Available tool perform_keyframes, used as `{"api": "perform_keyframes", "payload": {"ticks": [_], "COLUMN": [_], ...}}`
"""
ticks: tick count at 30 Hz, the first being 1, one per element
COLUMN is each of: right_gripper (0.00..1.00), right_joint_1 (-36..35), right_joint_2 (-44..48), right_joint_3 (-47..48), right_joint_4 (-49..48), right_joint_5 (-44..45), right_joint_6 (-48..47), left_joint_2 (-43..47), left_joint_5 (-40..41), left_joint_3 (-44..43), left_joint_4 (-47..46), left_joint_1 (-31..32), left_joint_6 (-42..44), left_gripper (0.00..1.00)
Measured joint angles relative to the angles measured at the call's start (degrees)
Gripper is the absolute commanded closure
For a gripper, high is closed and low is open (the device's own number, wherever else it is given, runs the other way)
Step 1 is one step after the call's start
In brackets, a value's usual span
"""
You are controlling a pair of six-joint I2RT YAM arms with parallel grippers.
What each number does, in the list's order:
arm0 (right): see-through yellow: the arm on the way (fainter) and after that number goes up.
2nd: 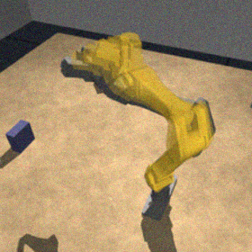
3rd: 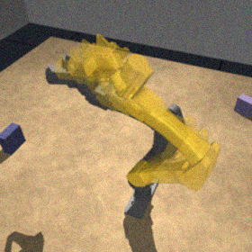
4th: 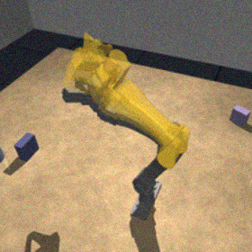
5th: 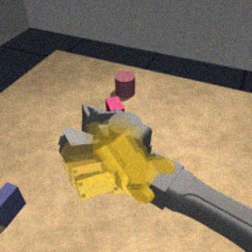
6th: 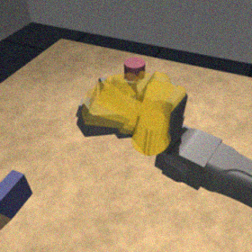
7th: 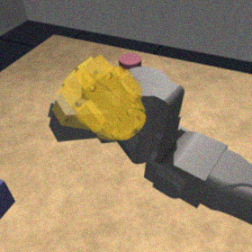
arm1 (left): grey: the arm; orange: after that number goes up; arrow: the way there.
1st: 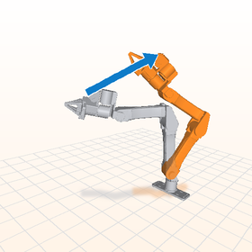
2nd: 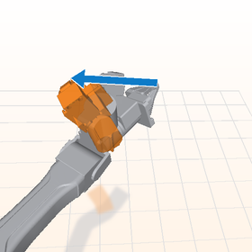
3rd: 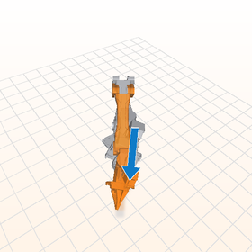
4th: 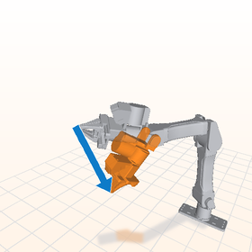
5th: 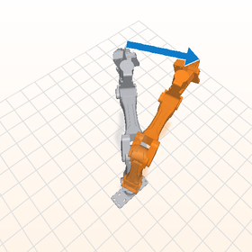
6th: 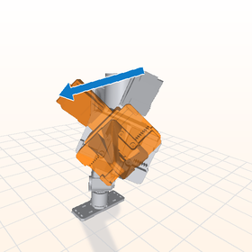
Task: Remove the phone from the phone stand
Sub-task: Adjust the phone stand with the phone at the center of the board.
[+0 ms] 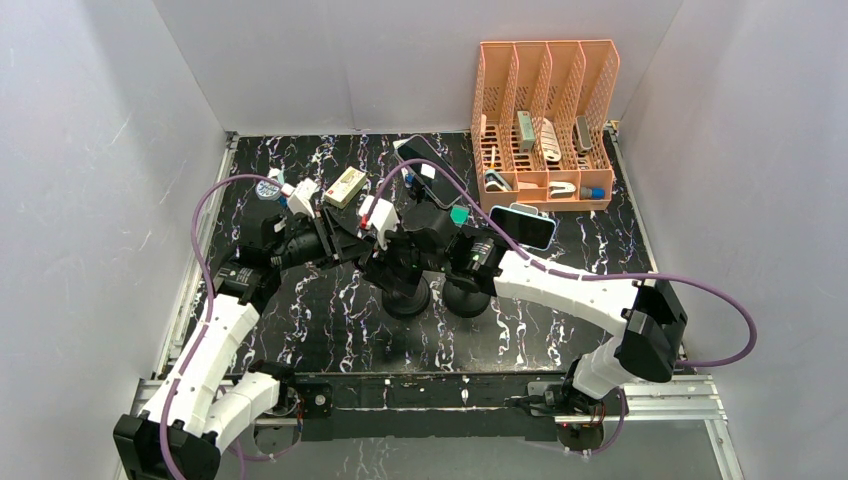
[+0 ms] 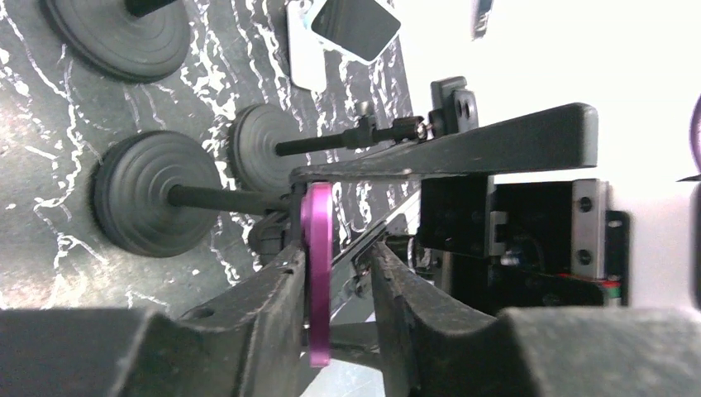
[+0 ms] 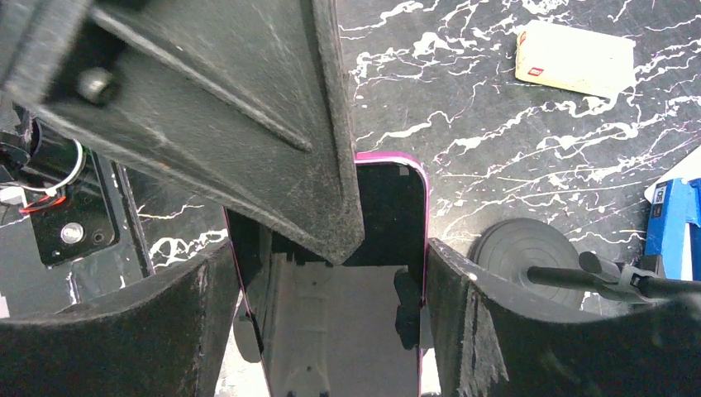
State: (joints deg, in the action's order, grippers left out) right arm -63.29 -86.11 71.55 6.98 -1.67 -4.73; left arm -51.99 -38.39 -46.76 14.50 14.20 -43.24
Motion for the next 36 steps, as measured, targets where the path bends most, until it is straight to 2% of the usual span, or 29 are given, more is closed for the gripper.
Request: {"api": "perform_keyframes", "payload": {"ticks": [3, 8, 16, 20, 23, 26, 30, 36], "right_gripper": [0.44, 0.45, 0.47, 0.48, 0.49, 0.49, 0.5, 0.48], "right_joint_1": [0.0, 0.0, 0.0, 0.0, 0.0, 0.0, 0.0, 0.0], "right_joint_2": [0.0, 0.0, 0.0, 0.0, 0.0, 0.0, 0.0, 0.0], "right_joint_3": [0.0, 0.0, 0.0, 0.2, 0.6, 1.0, 1.1, 1.1], "right_joint_4": [0.0, 0.0, 0.1, 0.5, 1.5, 2.8, 4.0, 4.9], "right_joint_5": [0.1, 0.5, 5.4, 9.2, 12.1, 14.8, 16.8, 18.7], "right_joint_6": [0.2, 1.0, 4.9, 8.3, 10.8, 13.5, 16.2, 18.6], "left_joint_2": [0.2, 0.5, 5.6, 8.6, 10.2, 11.8, 12.2, 14.4], "left_joint_5": [0.2, 4.0, 23.9, 33.4, 37.0, 38.2, 37.0, 30.5], "left_joint_3": [-1.0, -4.3, -10.4, -10.0, -7.7, -3.8, 0.4, 7.8], "left_joint_4": [-0.7, 1.0, 7.8, 10.2, 9.7, 8.7, 7.0, 3.3], "left_joint_1": [0.0, 0.0, 0.0, 0.0, 0.0, 0.0, 0.0, 0.0], "left_joint_6": [-0.5, 0.0, 2.7, 2.6, 2.8, 3.1, 3.7, 4.8], "left_gripper": [0.51, 0.46, 0.22, 0.17, 0.16, 0.15, 0.19, 0.2]}}
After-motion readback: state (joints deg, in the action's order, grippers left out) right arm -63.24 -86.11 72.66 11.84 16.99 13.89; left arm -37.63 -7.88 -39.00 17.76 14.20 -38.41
